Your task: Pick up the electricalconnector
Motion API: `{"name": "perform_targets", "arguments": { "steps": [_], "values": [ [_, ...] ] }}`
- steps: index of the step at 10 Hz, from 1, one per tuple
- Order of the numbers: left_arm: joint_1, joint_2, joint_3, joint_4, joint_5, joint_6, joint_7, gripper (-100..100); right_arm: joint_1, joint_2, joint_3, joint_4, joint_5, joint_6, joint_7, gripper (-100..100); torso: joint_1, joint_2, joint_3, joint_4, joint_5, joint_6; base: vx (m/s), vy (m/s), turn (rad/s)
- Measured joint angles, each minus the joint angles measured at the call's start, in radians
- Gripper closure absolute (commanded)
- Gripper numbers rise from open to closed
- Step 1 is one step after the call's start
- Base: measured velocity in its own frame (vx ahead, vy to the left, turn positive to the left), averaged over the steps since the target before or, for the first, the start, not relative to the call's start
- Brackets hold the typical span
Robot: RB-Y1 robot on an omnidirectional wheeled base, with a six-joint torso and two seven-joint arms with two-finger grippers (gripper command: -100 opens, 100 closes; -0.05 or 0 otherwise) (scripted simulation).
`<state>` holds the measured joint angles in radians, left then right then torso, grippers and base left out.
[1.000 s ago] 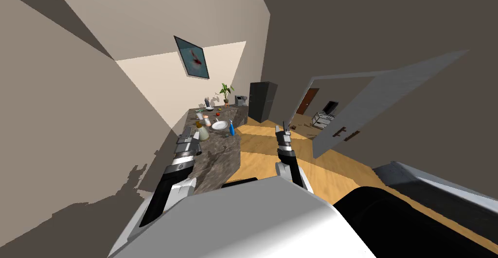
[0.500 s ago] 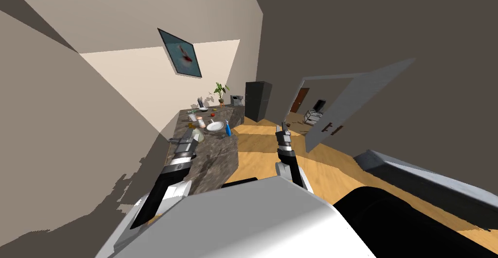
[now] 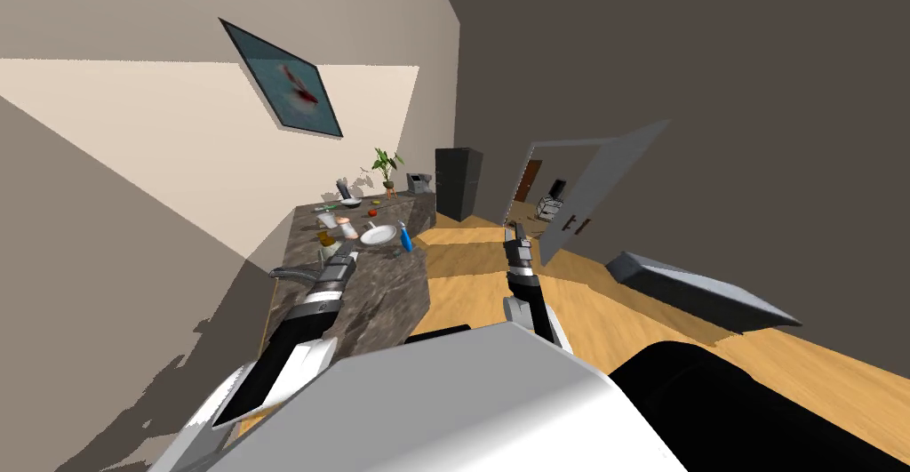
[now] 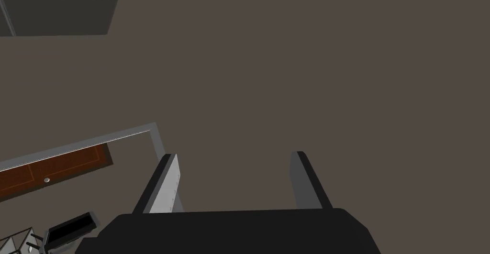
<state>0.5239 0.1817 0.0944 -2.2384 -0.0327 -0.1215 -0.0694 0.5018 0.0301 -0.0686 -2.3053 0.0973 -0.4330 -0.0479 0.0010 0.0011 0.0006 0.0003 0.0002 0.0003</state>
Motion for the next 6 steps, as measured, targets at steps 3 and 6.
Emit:
{"name": "perform_targets", "arguments": {
  "steps": [3, 6],
  "values": [
    [0.009, 0.033, 0.029, -0.01, -0.001, 0.086, -0.028, -100, 0.0, 0.0, 0.0, 0.0, 0.0, 0.0, 0.0, 0, 0.0, -0.001, 0.0, 0.0, 0.0, 0.0, -0.007, 0.008, -0.197],
    [0.037, 0.062, 0.059, -0.019, -0.006, 0.178, -0.073, -100, 0.0, 0.0, 0.0, 0.0, 0.0, 0.0, 0.0, 0, 0.001, 0.0, 0.0, 0.0, 0.0, 0.0, -0.01, 0.017, -0.22]
  ]
}}
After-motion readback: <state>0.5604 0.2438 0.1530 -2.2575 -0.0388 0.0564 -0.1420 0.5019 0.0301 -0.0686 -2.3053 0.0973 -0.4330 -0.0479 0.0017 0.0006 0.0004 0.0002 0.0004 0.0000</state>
